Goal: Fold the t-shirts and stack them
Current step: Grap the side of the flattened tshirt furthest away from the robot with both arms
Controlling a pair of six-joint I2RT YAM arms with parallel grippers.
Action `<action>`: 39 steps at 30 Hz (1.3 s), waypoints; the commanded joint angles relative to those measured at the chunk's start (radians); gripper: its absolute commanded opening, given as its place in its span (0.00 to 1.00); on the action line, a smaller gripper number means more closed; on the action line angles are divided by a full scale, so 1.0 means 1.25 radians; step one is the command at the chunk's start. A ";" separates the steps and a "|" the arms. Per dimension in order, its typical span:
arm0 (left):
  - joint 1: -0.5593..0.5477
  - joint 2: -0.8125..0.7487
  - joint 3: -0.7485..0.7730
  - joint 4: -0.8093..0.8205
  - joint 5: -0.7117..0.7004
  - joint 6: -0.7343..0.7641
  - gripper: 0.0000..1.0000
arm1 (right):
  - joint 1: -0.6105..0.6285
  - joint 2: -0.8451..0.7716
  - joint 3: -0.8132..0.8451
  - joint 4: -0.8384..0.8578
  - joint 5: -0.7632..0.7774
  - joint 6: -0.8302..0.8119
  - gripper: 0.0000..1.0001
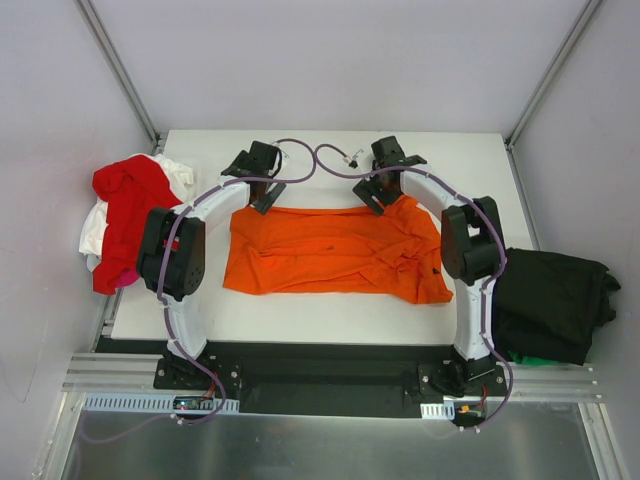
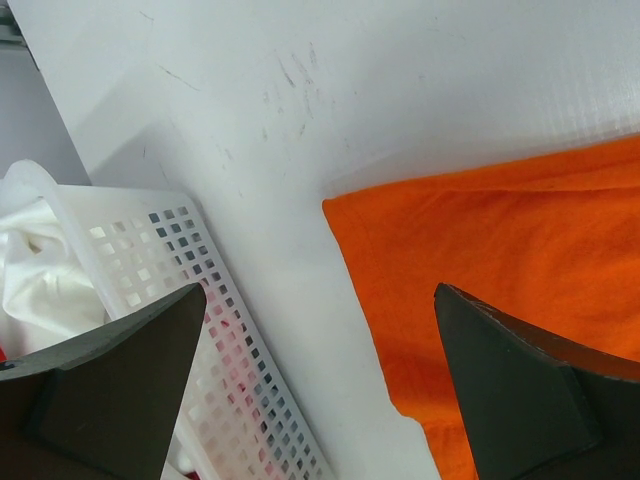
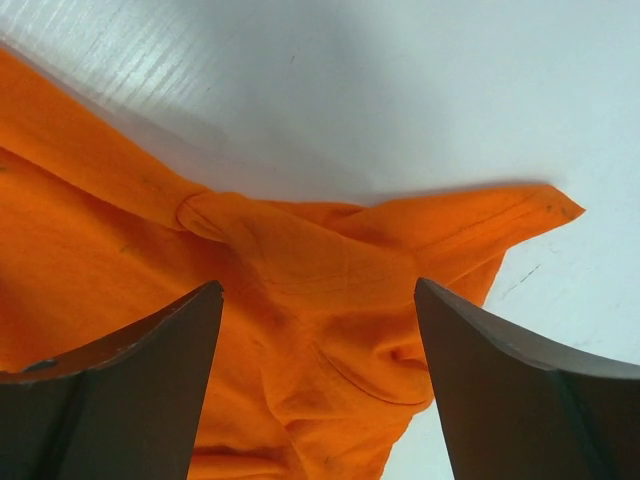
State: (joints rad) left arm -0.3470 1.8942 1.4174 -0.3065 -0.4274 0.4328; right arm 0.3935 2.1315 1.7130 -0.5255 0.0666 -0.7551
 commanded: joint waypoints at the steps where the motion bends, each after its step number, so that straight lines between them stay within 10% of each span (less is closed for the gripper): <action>1: -0.001 -0.006 -0.006 0.012 -0.002 -0.003 0.99 | 0.005 0.005 0.037 -0.029 -0.031 0.008 0.79; 23: 0.000 -0.006 -0.037 0.023 -0.002 -0.003 0.99 | -0.008 0.048 0.068 -0.075 -0.042 -0.007 0.49; 39: 0.000 0.022 -0.036 0.035 0.002 -0.004 0.99 | -0.012 0.045 0.069 -0.090 -0.045 -0.014 0.01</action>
State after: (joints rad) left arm -0.3470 1.9018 1.3643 -0.2718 -0.4278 0.4332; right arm 0.3817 2.1891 1.7580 -0.6048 0.0360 -0.7692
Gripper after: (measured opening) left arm 0.993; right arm 0.087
